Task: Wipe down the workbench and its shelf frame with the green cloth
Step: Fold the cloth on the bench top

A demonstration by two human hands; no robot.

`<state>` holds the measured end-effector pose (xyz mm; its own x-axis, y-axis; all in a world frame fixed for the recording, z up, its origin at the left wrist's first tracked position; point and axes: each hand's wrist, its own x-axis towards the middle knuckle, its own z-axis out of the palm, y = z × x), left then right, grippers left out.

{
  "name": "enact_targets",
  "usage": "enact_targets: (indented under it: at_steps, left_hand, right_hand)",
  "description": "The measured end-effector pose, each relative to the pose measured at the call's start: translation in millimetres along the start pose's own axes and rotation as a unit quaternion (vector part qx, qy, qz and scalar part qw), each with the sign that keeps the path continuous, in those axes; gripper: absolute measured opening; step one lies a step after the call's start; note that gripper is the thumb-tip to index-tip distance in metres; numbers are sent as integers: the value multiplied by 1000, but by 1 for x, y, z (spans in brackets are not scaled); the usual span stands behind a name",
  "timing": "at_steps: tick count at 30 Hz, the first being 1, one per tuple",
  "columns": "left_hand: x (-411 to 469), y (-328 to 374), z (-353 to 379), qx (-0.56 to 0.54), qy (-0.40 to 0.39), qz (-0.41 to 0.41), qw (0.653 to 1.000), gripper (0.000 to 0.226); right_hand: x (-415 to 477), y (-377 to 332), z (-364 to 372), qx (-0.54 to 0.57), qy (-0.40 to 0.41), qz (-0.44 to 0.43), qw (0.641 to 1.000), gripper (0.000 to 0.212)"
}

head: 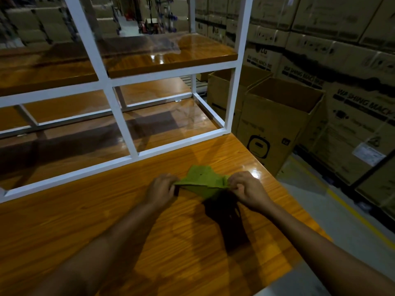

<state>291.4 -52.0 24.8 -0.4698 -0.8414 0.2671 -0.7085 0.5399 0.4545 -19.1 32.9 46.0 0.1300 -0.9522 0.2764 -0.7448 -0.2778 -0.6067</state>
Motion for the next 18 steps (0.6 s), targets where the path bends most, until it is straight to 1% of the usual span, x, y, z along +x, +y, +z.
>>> enact_targets:
  at_steps: [1, 2, 4, 6, 7, 9, 11, 13, 15, 18]
  left_hand:
    - [9, 1, -11, -22, 4, -4, 1000, 27]
    - [19, 3, -22, -43, 7, -6, 999, 27]
    - [38, 10, -45, -74, 28, 0, 997, 29]
    - [57, 17, -67, -109, 53, 5, 993, 28]
    - [65, 19, -77, -129, 55, 2, 990, 28]
    - [79, 23, -95, -171, 45, -7, 984, 26]
    - [91, 24, -112, -211, 18, -14, 977, 22]
    - [101, 23, -123, -237, -17, -37, 971, 16]
    - [110, 21, -131, -239, -59, -56, 968, 12]
    - [121, 15, -141, -223, -152, -45, 962, 13]
  right_hand:
    - [6, -2, -9, 48, 10, 30, 998, 10]
    - [13, -5, -19, 93, 1, 62, 994, 13]
    - [28, -13, -40, 176, -43, 119, 976, 15]
    - [42, -20, -59, 239, -83, 141, 957, 20]
    - [48, -22, -68, 254, -99, 146, 951, 22]
    - [60, -29, -83, 267, -123, 151, 944, 22]
    - [70, -30, -94, 264, -127, 154, 944, 22]
    - [79, -28, -99, 241, -100, 154, 953, 25]
    - [84, -27, -98, 204, -52, 154, 965, 28]
    - [91, -29, -94, 166, -6, 146, 975, 28]
